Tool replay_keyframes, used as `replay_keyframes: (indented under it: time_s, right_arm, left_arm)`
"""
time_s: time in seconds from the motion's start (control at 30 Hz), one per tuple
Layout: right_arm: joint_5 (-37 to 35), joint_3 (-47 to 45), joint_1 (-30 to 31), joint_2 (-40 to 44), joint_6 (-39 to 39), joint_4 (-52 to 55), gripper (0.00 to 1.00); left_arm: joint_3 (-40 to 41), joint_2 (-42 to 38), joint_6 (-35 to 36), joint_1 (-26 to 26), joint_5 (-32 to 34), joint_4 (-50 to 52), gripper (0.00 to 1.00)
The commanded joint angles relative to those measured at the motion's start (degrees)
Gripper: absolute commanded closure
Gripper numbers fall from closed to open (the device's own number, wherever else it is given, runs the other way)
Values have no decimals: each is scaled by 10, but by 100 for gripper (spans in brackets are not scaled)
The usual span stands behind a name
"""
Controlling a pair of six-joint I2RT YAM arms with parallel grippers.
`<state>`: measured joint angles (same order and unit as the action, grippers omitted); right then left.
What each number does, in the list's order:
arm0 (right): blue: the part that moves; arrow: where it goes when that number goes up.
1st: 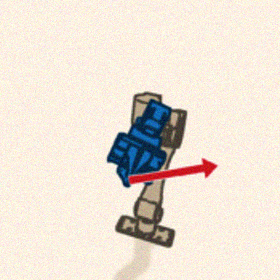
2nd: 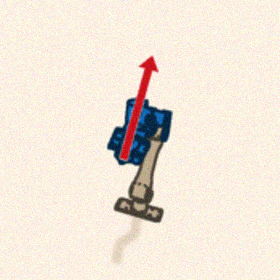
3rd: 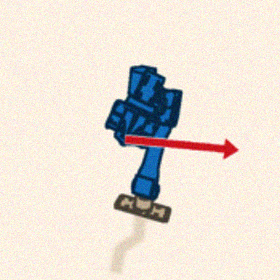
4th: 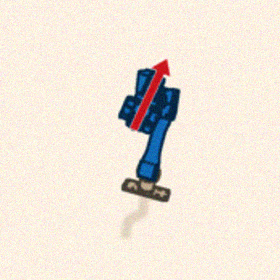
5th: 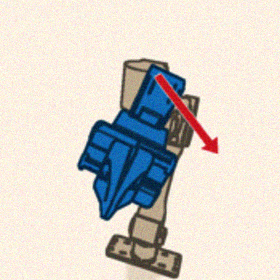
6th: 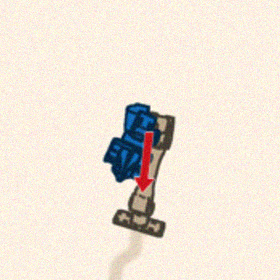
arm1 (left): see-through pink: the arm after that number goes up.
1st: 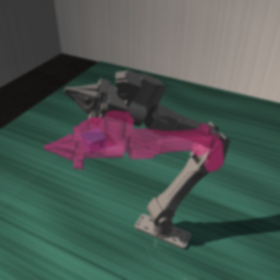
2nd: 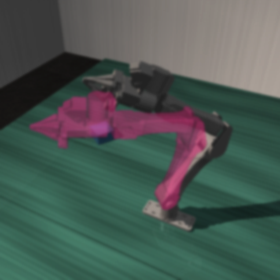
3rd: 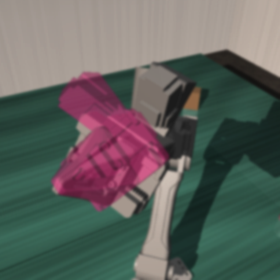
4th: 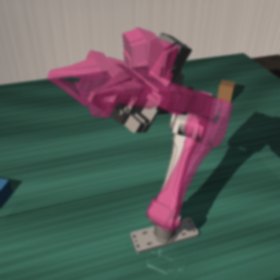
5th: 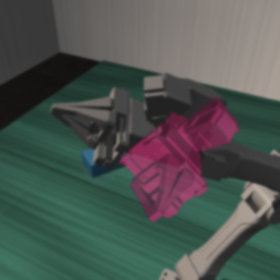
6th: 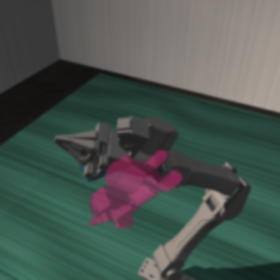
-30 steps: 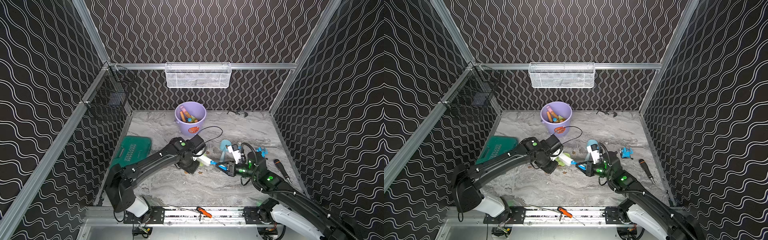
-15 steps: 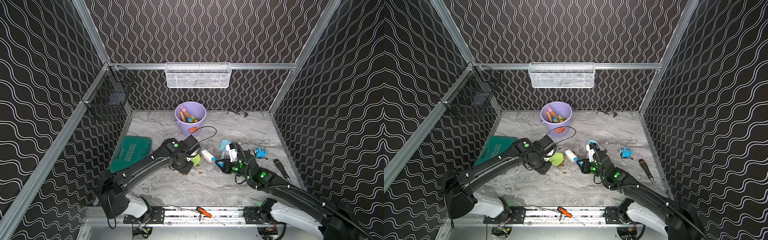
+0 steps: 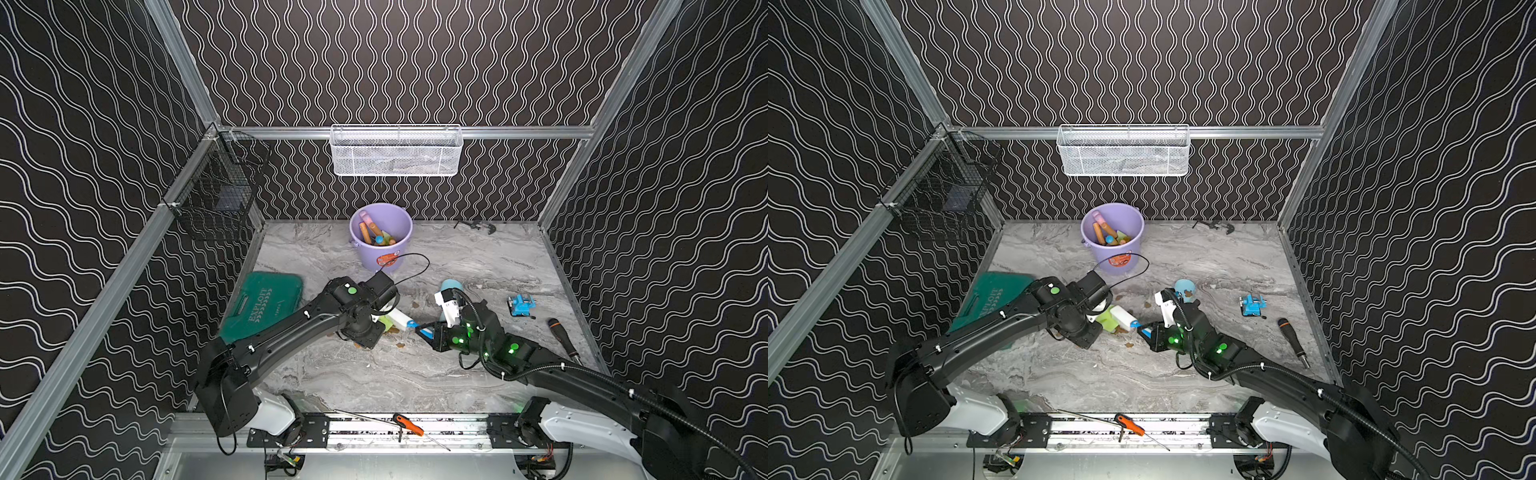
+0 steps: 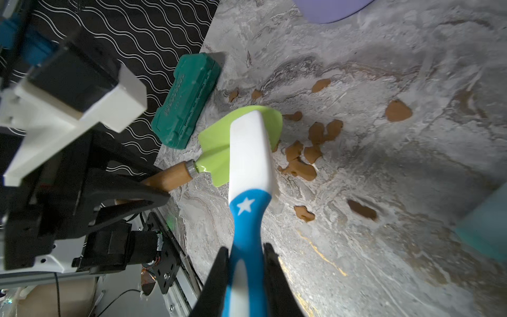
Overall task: Brush the soil off the hand trowel and place it into the bucket
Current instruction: Brush off the soil from the hand trowel.
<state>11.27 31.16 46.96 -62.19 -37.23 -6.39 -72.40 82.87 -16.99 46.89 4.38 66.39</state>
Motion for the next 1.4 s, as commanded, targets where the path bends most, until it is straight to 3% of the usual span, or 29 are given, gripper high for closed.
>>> replay_keyframes:
  time_s: [0.0, 0.2, 0.37, 0.47, 0.53, 0.63, 0.7, 0.77, 0.83, 0.97, 1.1, 1.37]
  right_arm:
    - [-40, -6, -14, -7, -13, -7, 100]
    - [-79, -22, -72, 73, -31, -9, 100]
    - [-89, -35, -91, 117, -15, -36, 100]
    - [-73, -14, -91, 120, 14, 1, 100]
    - [-72, -14, -92, 126, 16, 8, 100]
    - [-86, -41, -93, 155, -27, -12, 100]
    - [-82, -63, -102, 186, -66, -30, 100]
    - [-59, -97, -108, 216, -89, -87, 100]
    - [-42, -124, -110, 237, -110, -141, 100]
    - [-9, -143, -111, 231, -130, -206, 100]
    - [30, -141, -111, 200, -141, -248, 100]
    - [59, -145, -111, 151, -165, -338, 100]
  left_arm:
    - [6, -5, -1, -6, 2, -5, 100]
    - [60, -24, 0, -57, -85, -65, 100]
    - [96, -66, -31, -129, -287, -171, 100]
    - [116, -80, -87, -162, -418, -250, 100]
    - [119, -79, -115, -177, -469, -273, 100]
    - [136, -81, -177, -212, -551, -312, 100]
    - [178, -91, -271, -249, -633, -402, 100]
    - [215, -107, -358, -281, -675, -494, 100]
    - [227, -120, -388, -299, -686, -528, 100]
    - [218, -115, -359, -309, -686, -484, 100]
    - [264, -124, -450, -308, -700, -606, 100]
    - [287, -138, -514, -309, -694, -677, 100]
